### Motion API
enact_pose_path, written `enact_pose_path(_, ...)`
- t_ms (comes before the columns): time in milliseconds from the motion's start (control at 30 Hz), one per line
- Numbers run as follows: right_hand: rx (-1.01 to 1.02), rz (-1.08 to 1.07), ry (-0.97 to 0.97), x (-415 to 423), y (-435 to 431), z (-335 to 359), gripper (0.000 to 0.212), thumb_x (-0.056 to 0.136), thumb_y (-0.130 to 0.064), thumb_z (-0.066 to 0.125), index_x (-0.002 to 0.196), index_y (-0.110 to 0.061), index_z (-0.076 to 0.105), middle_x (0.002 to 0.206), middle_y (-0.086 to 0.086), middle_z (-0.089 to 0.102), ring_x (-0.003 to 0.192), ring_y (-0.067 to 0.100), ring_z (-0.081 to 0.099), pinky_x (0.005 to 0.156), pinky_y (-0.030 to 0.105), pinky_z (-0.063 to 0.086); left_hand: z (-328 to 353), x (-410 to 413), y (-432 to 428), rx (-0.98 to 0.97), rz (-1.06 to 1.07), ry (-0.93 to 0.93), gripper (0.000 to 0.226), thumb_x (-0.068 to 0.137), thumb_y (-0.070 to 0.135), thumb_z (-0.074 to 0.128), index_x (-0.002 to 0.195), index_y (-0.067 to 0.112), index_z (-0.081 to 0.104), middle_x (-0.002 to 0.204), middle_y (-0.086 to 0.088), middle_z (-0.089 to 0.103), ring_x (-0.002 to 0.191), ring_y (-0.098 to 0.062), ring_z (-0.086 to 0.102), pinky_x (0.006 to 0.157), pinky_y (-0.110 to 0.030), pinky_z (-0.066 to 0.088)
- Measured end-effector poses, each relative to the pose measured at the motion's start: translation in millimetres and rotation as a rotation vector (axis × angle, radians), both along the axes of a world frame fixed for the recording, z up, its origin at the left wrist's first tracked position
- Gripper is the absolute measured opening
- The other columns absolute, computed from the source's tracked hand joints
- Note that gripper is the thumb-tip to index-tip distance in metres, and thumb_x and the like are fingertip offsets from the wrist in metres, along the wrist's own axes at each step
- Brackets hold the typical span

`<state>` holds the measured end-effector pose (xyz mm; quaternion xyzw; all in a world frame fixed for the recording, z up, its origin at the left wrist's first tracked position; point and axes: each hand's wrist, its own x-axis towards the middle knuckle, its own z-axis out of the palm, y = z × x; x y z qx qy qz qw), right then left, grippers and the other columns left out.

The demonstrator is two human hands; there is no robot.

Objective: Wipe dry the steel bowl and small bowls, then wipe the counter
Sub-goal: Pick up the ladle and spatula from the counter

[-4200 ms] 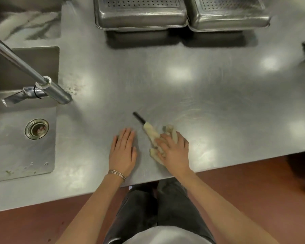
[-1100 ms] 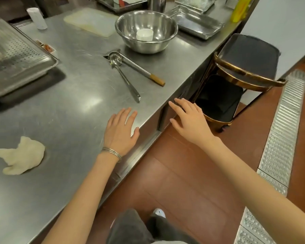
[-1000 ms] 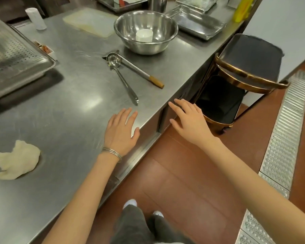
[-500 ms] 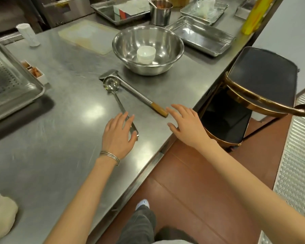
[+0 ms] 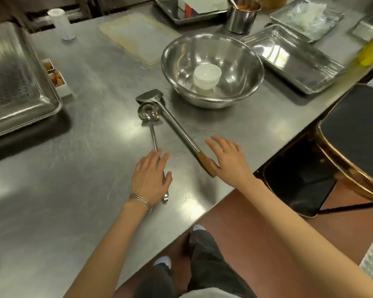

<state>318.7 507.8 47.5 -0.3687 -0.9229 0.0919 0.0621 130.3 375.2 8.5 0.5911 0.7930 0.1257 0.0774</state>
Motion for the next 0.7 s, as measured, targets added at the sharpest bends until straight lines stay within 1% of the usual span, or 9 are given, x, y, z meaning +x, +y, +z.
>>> enact_pose_path(100,-0.013,0.082,0.017,-11,29,-15,0.048,0.088,-0.036,0.042,0.128,-0.011,0.052,0.128,0.014,0.056,0.116,0.034,0.054,0.092,0.046,0.044,-13,9,13,-0.021,0.098,-0.024,0.062,0.081,0.040,0.031,0.130,0.009,0.050,0.135,-0.017,0.050,0.124,-0.034,0.048,0.099,-0.048,0.039)
enact_pose_path(167,-0.040,0.121,0.015,-18,43,-28,0.049,0.087,-0.031,0.051,0.132,-0.011,0.049,0.132,0.014,0.054,0.119,0.033,0.051,0.095,0.046,0.041,-24,15,21,-0.035,0.185,-0.068,0.064,0.080,0.041,0.030,0.131,0.008,0.049,0.136,-0.018,0.048,0.125,-0.035,0.046,0.099,-0.048,0.040)
enact_pose_path(233,-0.077,0.146,-0.013,-22,54,-43,0.051,0.088,-0.027,0.054,0.136,-0.012,0.043,0.137,0.013,0.049,0.125,0.032,0.046,0.100,0.045,0.036,-36,24,25,-0.065,0.273,-0.108,0.066,0.081,0.044,0.029,0.136,0.009,0.044,0.143,-0.017,0.041,0.130,-0.034,0.040,0.104,-0.046,0.035)
enact_pose_path(333,-0.159,0.164,-0.087,-28,64,-62,0.056,0.091,-0.027,0.051,0.142,-0.013,0.033,0.144,0.011,0.039,0.129,0.032,0.039,0.104,0.043,0.030,-55,34,30,-0.133,0.372,-0.135,0.064,0.089,0.038,0.044,0.145,0.012,0.026,0.152,-0.014,0.023,0.137,-0.031,0.026,0.111,-0.040,0.024)
enact_pose_path(400,-0.193,0.168,-0.123,-33,69,-72,0.060,0.091,-0.031,0.050,0.144,-0.013,0.028,0.146,0.010,0.036,0.127,0.032,0.039,0.103,0.043,0.031,-64,37,34,-0.169,0.419,-0.140,0.067,0.090,0.033,0.050,0.146,0.012,0.021,0.153,-0.013,0.017,0.139,-0.030,0.022,0.112,-0.039,0.022)
enact_pose_path(467,-0.213,0.158,-0.130,-41,72,-81,0.063,0.091,-0.034,0.050,0.145,-0.011,0.026,0.143,0.011,0.039,0.124,0.032,0.041,0.099,0.044,0.034,-68,36,41,-0.193,0.446,-0.140,0.067,0.089,0.028,0.053,0.145,0.009,0.022,0.152,-0.015,0.019,0.137,-0.031,0.025,0.109,-0.039,0.027)
enact_pose_path(567,-0.248,0.132,-0.127,-53,73,-93,0.066,0.091,-0.036,0.052,0.145,-0.009,0.024,0.133,0.014,0.044,0.115,0.032,0.045,0.092,0.043,0.039,-72,33,50,-0.132,0.510,-0.194,0.064,0.082,0.008,0.059,0.140,0.002,0.032,0.145,-0.019,0.033,0.127,-0.035,0.038,0.097,-0.043,0.043)
enact_pose_path(633,-0.278,0.091,-0.118,-58,73,-98,0.065,0.091,-0.031,0.053,0.144,-0.008,0.024,0.125,0.016,0.047,0.107,0.032,0.048,0.085,0.042,0.043,-77,30,52,-0.088,0.585,-0.235,0.062,0.080,-0.002,0.057,0.138,0.000,0.036,0.139,-0.020,0.040,0.120,-0.036,0.045,0.087,-0.044,0.049)
enact_pose_path(700,-0.315,0.034,-0.100,-64,72,-101,0.060,0.091,-0.021,0.052,0.143,-0.006,0.025,0.120,0.018,0.049,0.102,0.032,0.050,0.079,0.040,0.045,-79,25,53,-0.069,0.654,-0.279,0.059,0.080,-0.005,0.054,0.136,-0.001,0.037,0.130,-0.022,0.044,0.109,-0.037,0.050,0.081,-0.044,0.051)
